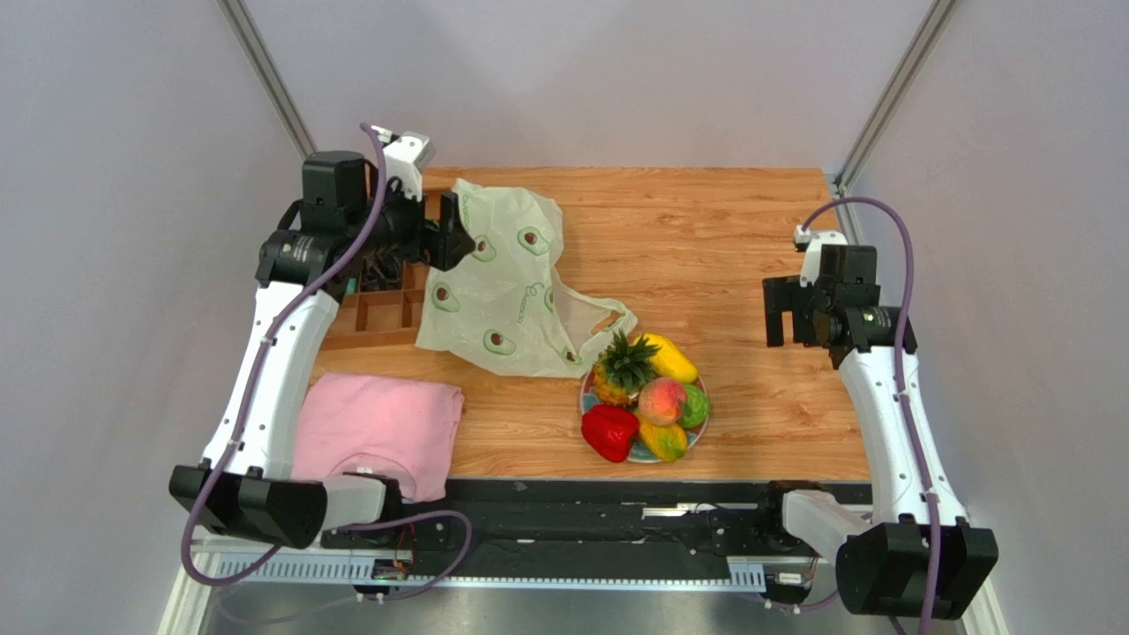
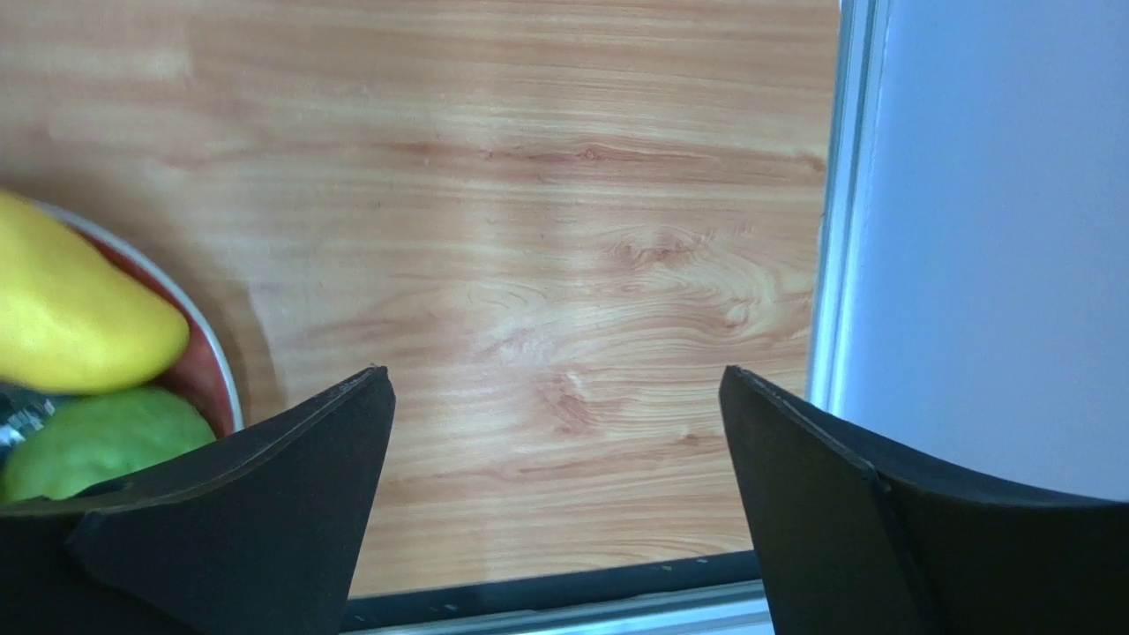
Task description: Take the fake fruits out of the plastic bag
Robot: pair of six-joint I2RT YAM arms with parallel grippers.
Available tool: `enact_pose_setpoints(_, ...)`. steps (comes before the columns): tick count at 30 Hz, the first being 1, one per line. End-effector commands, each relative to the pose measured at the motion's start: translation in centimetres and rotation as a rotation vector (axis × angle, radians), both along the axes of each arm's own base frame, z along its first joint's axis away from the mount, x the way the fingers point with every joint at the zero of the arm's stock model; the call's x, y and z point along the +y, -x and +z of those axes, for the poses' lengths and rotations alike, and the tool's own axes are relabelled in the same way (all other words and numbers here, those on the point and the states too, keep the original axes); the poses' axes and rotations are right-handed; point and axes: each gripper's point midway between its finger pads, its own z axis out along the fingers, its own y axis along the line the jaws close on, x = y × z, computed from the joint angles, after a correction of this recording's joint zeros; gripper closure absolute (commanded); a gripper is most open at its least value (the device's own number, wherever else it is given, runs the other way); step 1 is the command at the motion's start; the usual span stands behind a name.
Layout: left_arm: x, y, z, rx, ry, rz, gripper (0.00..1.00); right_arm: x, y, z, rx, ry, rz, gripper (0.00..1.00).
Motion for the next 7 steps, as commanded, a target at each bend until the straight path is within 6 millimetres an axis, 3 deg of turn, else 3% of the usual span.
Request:
enact_pose_setpoints(1,4.1,0.2,0.6,-0.087,-0.170,0.139,0.01,0.9,-1.3,2.4,-0.201,-0.197,-0.169,0.00)
enact_pose_setpoints(7,4.4,0.2,-0.6,-0.059,-0.175,0.161,0.01,0.6,-0.5,2.2,-0.182,-0.185,-0.182,0.00)
